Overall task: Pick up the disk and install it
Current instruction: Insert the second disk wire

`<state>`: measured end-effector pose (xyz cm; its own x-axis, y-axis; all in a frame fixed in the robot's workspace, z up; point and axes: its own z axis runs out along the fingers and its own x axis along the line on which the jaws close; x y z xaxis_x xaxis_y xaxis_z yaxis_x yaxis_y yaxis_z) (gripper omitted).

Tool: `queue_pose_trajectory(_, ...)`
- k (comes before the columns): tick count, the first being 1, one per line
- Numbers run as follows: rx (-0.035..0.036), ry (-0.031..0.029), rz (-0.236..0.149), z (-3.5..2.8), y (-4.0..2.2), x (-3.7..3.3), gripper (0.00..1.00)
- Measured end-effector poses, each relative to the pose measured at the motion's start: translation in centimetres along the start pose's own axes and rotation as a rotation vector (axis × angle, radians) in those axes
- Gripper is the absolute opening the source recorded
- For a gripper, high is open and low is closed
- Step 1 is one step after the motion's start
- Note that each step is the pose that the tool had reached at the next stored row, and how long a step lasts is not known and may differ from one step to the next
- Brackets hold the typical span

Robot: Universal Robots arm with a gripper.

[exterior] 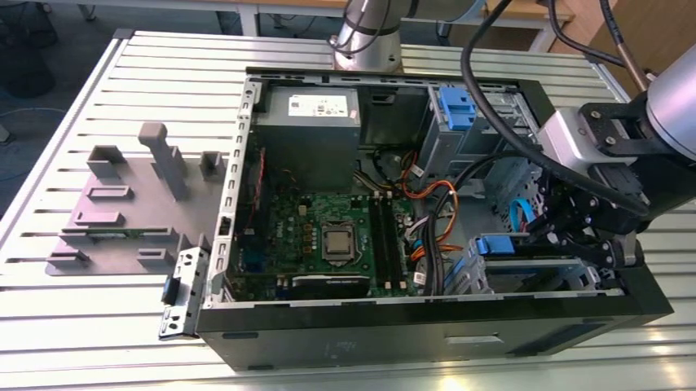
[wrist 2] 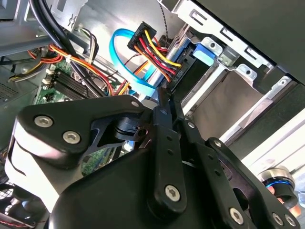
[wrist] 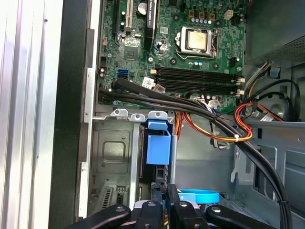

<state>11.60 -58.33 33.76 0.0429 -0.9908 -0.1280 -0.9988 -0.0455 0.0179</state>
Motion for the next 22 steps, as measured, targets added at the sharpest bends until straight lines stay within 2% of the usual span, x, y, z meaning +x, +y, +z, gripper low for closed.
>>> queue_pose_trajectory(22, -0.0022, 0.0002, 0.0, 0.83, -0.08, 0.11, 0.16)
